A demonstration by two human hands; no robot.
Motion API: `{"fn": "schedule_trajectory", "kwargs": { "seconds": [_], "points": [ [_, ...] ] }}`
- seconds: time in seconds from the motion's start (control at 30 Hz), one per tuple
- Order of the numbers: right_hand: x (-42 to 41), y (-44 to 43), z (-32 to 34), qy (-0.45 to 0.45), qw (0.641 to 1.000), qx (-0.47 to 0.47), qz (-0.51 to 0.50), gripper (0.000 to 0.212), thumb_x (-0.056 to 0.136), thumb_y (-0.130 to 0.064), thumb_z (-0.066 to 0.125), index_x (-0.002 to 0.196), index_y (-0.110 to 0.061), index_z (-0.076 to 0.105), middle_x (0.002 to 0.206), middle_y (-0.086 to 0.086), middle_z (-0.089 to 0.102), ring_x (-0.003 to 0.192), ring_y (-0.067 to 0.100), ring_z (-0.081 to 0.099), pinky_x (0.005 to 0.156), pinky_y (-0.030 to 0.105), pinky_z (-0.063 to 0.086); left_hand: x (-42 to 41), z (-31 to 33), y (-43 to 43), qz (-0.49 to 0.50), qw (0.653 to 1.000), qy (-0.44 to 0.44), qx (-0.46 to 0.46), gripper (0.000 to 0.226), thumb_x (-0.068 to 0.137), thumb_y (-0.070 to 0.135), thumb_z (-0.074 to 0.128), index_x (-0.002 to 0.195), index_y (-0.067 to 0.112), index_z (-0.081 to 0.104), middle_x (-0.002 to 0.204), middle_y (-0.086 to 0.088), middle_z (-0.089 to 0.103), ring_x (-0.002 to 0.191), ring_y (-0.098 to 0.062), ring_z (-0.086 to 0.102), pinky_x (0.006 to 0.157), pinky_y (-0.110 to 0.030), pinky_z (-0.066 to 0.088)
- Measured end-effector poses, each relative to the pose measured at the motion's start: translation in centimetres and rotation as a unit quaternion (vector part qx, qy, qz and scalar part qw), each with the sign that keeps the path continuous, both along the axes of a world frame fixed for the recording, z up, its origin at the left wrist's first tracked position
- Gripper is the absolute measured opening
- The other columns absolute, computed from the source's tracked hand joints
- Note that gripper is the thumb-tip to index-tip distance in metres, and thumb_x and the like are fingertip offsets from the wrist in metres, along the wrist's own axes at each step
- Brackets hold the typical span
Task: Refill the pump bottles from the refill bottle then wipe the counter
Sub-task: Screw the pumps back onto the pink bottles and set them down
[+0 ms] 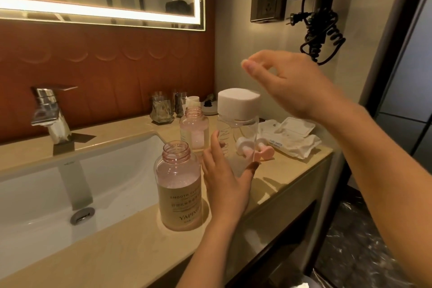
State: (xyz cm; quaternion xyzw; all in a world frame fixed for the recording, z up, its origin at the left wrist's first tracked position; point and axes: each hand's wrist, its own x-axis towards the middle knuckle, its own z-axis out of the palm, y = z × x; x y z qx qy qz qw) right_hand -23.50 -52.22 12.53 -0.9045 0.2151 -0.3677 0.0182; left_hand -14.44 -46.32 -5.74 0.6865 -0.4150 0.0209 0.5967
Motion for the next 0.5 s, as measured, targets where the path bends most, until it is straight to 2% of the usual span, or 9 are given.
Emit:
{"fn": "schedule_trajectory", "kwargs": {
  "seconds": [0.1,0.2,0.27,0.33,0.37,0.4,0.5],
  "points": [
    [1.2,-0.2,-0.7,0.067,0.992,0.055,0.095,0.044,0.096,-0.046,0.034,0.135,-0.027,0.044,0.132,-0.006,0.05,0.109,0.002,0.044,0.075,0.007,0.032,-0.1,0.1,0.1,-0.008,1.0,0.003,-0.002,0.095,0.076,0.045,0.073,0.143,0.043,0.006,0.136,0.007,0.027,0.127,-0.019,0.035,0.103,-0.045,0.041],
    [1.7,0.2,-1.7,0.102,0.983,0.089,0.124,0.047,0.096,-0.047,0.03,0.138,-0.027,0.041,0.136,-0.006,0.049,0.112,0.002,0.043,0.078,0.006,0.033,0.0,0.1,0.0,-0.008,1.0,0.002,0.001,0.094,0.076,0.048,0.071,0.144,0.04,0.007,0.137,0.007,0.026,0.129,-0.019,0.034,0.104,-0.045,0.04],
    [1.2,0.6,-1.6,0.09,0.991,0.059,0.082,0.047,0.095,-0.05,0.026,0.125,-0.025,0.052,0.117,-0.002,0.061,0.096,0.008,0.053,0.073,0.015,0.039,0.0,0.1,0.0,-0.008,1.0,0.006,0.003,0.095,0.077,0.044,0.073,0.144,0.041,0.005,0.14,0.006,0.024,0.132,-0.02,0.031,0.105,-0.046,0.039],
    [0.4,1.0,-1.0,0.066,0.998,-0.014,0.013,0.051,0.09,-0.058,0.021,0.095,-0.025,0.06,0.086,-0.003,0.063,0.074,0.01,0.055,0.063,0.025,0.042,0.0,0.0,0.0,-0.006,1.0,0.003,0.004,0.097,0.076,0.038,0.075,0.144,0.041,0.005,0.14,0.005,0.024,0.132,-0.021,0.031,0.105,-0.047,0.038],
    [-0.1,1.1,-0.7,0.044,0.998,-0.047,-0.015,0.053,0.087,-0.061,0.018,0.081,-0.027,0.057,0.075,-0.004,0.06,0.067,0.01,0.053,0.058,0.027,0.042,0.0,-0.1,0.0,-0.005,1.0,0.003,0.004,0.098,0.076,0.036,0.076,0.144,0.041,0.006,0.14,0.004,0.025,0.132,-0.021,0.031,0.105,-0.047,0.038],
    [-0.4,0.9,-0.5,0.016,0.997,-0.067,-0.034,0.054,0.086,-0.063,0.018,0.075,-0.026,0.055,0.07,-0.004,0.059,0.062,0.01,0.053,0.057,0.028,0.043,0.1,-0.1,-0.1,-0.005,1.0,0.004,0.002,0.099,0.075,0.037,0.076,0.144,0.041,0.006,0.14,0.004,0.025,0.132,-0.021,0.031,0.105,-0.047,0.039],
    [-0.5,0.3,-0.2,-0.046,0.996,-0.074,-0.032,0.053,0.09,-0.06,0.026,0.079,-0.021,0.06,0.068,-0.003,0.06,0.06,0.009,0.055,0.058,0.032,0.048,0.1,-0.2,-0.1,-0.002,1.0,0.004,-0.003,0.099,0.075,0.039,0.076,0.144,0.042,0.006,0.14,0.004,0.025,0.132,-0.021,0.031,0.105,-0.047,0.039]
  ]
}}
